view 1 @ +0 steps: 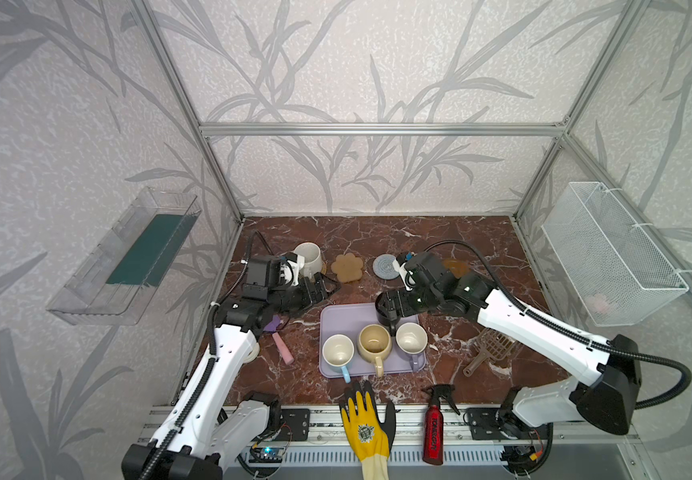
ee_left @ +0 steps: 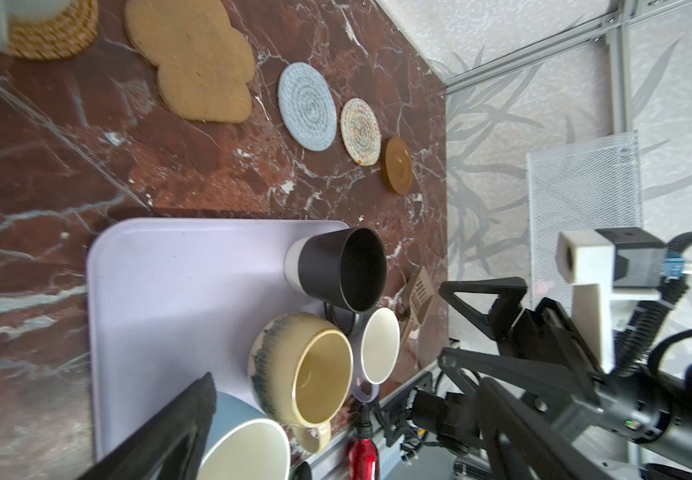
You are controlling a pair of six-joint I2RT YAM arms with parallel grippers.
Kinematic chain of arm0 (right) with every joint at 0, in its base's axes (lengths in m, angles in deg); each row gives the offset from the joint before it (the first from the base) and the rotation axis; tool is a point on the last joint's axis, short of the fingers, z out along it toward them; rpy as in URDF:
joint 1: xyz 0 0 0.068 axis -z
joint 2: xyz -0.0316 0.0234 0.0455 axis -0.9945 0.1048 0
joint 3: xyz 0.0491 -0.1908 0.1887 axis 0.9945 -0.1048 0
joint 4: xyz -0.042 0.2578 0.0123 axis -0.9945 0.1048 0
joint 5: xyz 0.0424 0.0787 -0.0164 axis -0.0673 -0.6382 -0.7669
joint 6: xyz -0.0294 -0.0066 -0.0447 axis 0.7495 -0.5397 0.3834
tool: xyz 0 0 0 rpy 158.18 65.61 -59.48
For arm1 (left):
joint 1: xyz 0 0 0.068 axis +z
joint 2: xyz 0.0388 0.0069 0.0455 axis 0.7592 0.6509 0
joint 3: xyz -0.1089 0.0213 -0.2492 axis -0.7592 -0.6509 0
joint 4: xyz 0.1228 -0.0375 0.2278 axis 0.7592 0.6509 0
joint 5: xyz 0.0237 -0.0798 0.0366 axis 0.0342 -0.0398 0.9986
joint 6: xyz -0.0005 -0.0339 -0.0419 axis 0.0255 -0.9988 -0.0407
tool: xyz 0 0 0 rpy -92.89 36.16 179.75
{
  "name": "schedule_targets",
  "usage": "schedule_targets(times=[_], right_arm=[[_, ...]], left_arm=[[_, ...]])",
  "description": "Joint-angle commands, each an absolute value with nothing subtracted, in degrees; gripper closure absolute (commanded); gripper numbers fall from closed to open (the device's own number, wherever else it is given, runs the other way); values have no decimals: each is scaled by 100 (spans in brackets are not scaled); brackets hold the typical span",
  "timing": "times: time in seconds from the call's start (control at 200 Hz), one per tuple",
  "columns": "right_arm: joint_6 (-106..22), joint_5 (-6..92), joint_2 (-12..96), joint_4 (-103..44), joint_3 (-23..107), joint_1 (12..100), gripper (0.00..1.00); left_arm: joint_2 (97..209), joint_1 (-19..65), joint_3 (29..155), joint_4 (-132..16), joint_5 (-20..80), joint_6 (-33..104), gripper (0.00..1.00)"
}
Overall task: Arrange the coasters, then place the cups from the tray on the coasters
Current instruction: 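Open and withdraw the left gripper while the right gripper moves toward the black mug, then lower the right gripper onto the black mug on the tray and grasp it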
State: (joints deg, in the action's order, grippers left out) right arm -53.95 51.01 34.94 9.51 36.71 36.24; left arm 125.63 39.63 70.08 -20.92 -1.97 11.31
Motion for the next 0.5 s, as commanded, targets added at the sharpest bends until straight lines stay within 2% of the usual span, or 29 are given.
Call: schedule_targets(times=[0.0, 0.2, 0.495], right_arm=[[-5213, 5513, 3493, 1298, 3672, 3562, 13], [-5181, 5719, 3797, 1504, 3688, 3408, 33], [-5227, 5553, 4225, 1351, 3585, 3337, 50]], left_arm=[[12325, 3827, 6694, -2728, -437, 537, 1], [12383, 3489, 6517, -2937, -68, 402, 1], [12647, 2663, 6450, -3394, 564, 216, 1]])
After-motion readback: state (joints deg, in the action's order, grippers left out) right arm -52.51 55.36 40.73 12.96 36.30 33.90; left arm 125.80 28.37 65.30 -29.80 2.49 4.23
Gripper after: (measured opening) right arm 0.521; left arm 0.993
